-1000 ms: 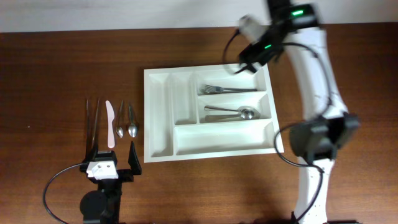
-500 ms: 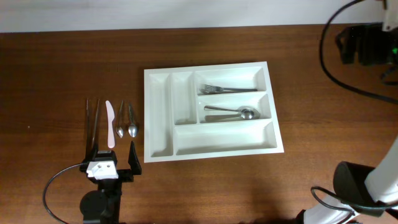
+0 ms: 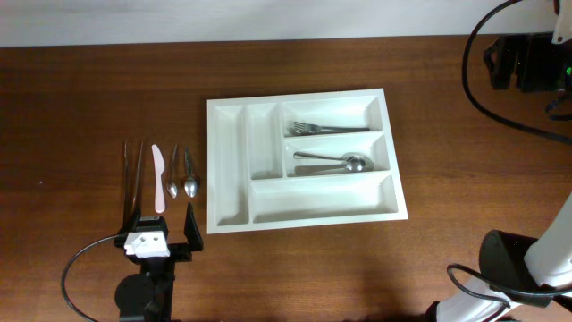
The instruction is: Pack container
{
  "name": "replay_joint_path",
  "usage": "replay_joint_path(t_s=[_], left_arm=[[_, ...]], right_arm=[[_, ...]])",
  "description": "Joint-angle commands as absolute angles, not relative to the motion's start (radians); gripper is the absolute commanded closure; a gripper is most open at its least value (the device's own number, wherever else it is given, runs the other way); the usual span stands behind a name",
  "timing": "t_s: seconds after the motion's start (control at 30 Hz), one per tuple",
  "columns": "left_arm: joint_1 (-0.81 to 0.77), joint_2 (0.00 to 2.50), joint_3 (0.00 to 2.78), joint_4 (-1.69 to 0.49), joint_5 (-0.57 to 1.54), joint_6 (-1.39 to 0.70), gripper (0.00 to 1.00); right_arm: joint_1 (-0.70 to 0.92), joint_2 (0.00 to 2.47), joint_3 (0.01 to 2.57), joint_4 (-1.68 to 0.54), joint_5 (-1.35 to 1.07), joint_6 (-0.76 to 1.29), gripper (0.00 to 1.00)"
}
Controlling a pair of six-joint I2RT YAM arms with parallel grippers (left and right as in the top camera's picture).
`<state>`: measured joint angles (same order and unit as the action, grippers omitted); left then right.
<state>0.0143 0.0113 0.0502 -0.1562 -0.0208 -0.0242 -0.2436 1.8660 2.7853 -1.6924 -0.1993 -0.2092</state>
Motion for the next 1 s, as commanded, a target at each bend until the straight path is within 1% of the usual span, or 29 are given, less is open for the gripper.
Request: replay_joint_path(t_s=[0.0, 0.07, 0.23, 0.33, 0.43, 0.5, 0.6, 0.63, 0.83, 0.93, 0.97], left_arm=[[0.014, 0.007, 0.043, -0.150, -0.044, -0.030, 0.01], [0.014, 0.007, 0.043, -0.149, -0.008, -0.030, 0.01], [0.014, 0.007, 0.084, -0.159, -0.026, -0.030, 0.01], [0.014, 0.039, 0.209, -0.245, -0.027, -0.030, 0.01], [0.014, 0.124, 0.346, -0.332, -0.032, -0.030, 0.01], [0.014, 0.221, 0.459, -0.400, -0.061, -0.029, 0.01], [0.014, 0.458, 0.710, -0.577, -0.073, 0.006, 0.01], [0.014, 0.503, 0.756, -0.617, -0.073, 0.012, 0.01], [0.014, 0.945, 1.181, -1.034, -0.042, 0.031, 0.01], [0.014, 1.143, 1.303, -1.159, -0.038, 0.030, 0.01], [0.014, 1.191, 1.318, -1.166, -0.038, 0.030, 0.01]], right_arm=[[-0.249, 1.871, 2.785, -1.698, -0.198, -0.200, 0.01], [-0.249, 1.871, 2.785, -1.698, -0.197, -0.200, 0.01], [-0.249, 1.871, 2.785, -1.698, -0.198, -0.200, 0.01], [-0.249, 1.871, 2.785, -1.698, -0.197, -0.200, 0.01], [-0.249, 1.871, 2.785, -1.698, -0.197, -0.200, 0.01], [-0.249, 1.871, 2.785, -1.698, -0.197, -0.200, 0.01], [-0.249, 1.871, 2.785, -1.698, -0.197, -0.200, 0.01], [-0.249, 1.871, 2.785, -1.698, -0.197, -0.200, 0.01], [-0.249, 1.871, 2.785, -1.698, -0.197, -0.200, 0.01], [-0.249, 1.871, 2.785, -1.698, -0.198, -0.200, 0.01], [-0.249, 1.871, 2.785, -1.698, -0.198, -0.200, 0.01]])
